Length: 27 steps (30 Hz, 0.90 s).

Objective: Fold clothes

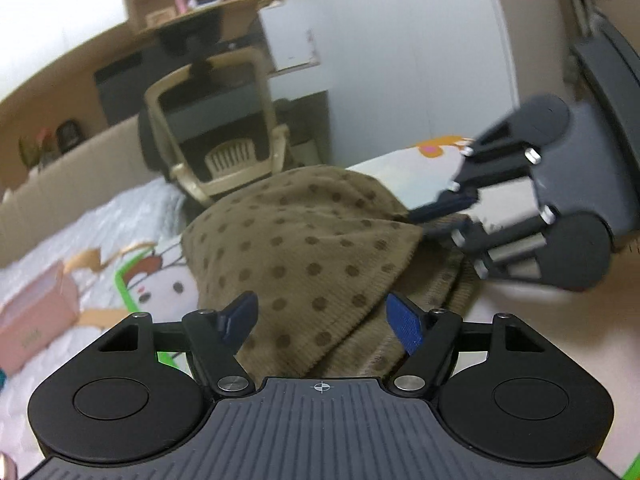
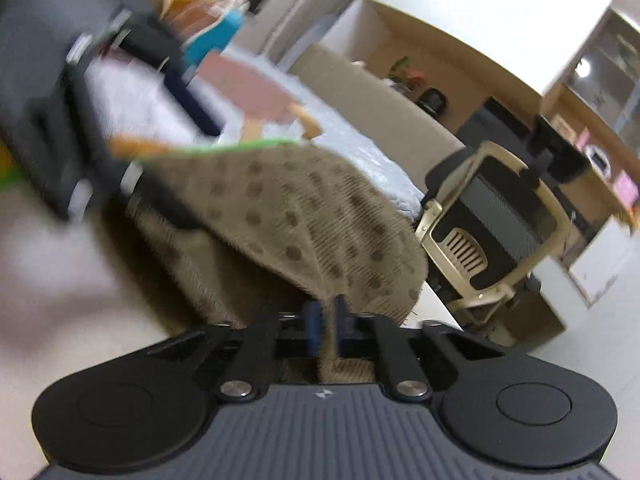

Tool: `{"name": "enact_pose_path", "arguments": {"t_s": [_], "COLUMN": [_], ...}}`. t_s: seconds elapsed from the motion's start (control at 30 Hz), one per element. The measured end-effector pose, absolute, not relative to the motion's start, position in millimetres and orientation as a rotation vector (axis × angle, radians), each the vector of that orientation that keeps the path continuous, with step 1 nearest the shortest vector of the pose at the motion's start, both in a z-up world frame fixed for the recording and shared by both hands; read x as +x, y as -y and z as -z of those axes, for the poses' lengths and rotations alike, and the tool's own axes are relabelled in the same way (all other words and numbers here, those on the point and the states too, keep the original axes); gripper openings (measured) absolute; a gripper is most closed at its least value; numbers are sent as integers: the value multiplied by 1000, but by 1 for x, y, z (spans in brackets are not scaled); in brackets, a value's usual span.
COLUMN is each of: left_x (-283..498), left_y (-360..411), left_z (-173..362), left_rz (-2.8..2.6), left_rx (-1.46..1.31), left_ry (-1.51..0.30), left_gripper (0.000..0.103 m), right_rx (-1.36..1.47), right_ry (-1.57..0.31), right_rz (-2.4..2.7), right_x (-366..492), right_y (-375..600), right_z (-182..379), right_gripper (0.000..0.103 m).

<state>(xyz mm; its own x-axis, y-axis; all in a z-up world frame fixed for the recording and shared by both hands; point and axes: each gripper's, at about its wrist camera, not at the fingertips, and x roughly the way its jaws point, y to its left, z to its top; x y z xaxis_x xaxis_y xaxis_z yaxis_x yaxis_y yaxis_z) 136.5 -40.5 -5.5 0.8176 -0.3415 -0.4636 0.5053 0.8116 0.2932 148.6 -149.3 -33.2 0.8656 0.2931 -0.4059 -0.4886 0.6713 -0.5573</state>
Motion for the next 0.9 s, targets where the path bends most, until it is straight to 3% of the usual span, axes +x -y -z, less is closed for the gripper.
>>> {"name": "enact_pose_path", "arguments": {"t_s": [0.1,0.17,0.2,0.23,0.27,0.47,0.6,0.73,0.8,0.87,0.9], "left_x": [133,137,140,141,142,117,111,132,152,177,191], "left_y": [49,54,56,56,55,38,15,-5,-8,-6,-4], "left_z": [10,12,13,14,14,21,15,-11,-26,-38,-42], "left_rz": [438,403,389,378,371,462,545,574,582,590,589], "left_rx": [498,545,565,581,592,649,501,289,160,53,6], "left_ry": [-361,-329,-322,-320,-323,-440,-551,-553,-526,-488,-473], "left_gripper": [73,45,37,19,12,13,19,39,42,59,61], "right_rx": [-642,-646,-651,-653,-654,-636,-579,-400,-333,-292,-278], "right_ry": [-231,-203,-201,-209,-218,-359,-421,-434,-437,-450,-484], "right_rz": [-454,-463,-469,-478,-487,-607,-611,-564,-540,-536,-545], "right_x": [136,129,126,124,122,109,116,149,170,192,200], "right_y": [156,156,156,156,156,162,180,201,198,186,182], "right_z": [5,-3,-3,-3,-2,14,10,-14,-15,-9,-1], "right_gripper": [2,2,2,2,2,2,5,10,29,48,50]}}
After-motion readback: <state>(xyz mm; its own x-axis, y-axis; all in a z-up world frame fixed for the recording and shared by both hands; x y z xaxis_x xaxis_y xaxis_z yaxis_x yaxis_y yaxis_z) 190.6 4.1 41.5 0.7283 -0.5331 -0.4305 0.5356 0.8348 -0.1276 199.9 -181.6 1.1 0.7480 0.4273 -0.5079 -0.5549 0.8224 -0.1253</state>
